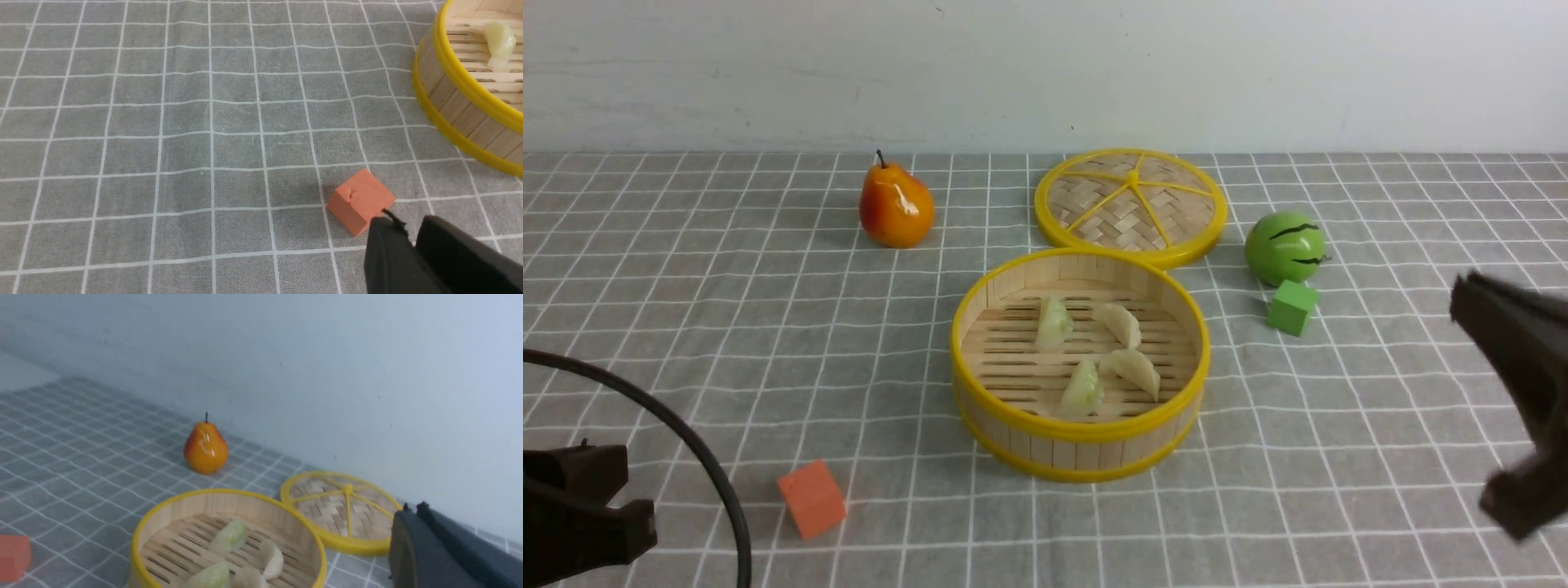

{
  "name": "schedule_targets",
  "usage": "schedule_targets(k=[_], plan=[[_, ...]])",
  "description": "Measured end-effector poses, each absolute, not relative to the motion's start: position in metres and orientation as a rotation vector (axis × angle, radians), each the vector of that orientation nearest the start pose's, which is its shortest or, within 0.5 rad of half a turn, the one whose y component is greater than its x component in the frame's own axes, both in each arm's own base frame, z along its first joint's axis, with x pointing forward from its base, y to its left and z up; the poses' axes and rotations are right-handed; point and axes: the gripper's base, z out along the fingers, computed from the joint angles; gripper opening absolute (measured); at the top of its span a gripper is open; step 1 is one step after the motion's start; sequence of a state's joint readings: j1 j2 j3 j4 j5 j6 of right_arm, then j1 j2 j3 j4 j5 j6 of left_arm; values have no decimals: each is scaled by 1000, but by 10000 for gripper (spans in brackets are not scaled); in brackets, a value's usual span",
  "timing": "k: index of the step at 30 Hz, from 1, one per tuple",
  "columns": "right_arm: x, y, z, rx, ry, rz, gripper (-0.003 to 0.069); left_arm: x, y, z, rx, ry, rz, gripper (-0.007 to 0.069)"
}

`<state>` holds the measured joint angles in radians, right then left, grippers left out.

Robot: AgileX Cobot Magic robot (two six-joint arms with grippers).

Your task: Put the dumplings into the steamer on the table with the grey tablecloth.

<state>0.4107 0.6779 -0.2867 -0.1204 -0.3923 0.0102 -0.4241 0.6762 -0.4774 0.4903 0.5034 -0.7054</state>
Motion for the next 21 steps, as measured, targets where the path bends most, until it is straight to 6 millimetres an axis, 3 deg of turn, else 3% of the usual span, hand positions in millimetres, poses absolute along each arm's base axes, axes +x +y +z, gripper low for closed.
schedule_targets(k=[5,11,17,21], plan=[[88,46,233,-385,1277,328,-14,127,-35,276,31,2122,-167,101],[74,39,240,-359,1177,323,-11,127,-34,275,30,2128,-162,101],[71,37,238,-356,1169,311,-9,127,-34,275,26,2137,-155,110],[68,25,234,-276,1213,217,-8,127,-34,275,26,2137,-155,112]])
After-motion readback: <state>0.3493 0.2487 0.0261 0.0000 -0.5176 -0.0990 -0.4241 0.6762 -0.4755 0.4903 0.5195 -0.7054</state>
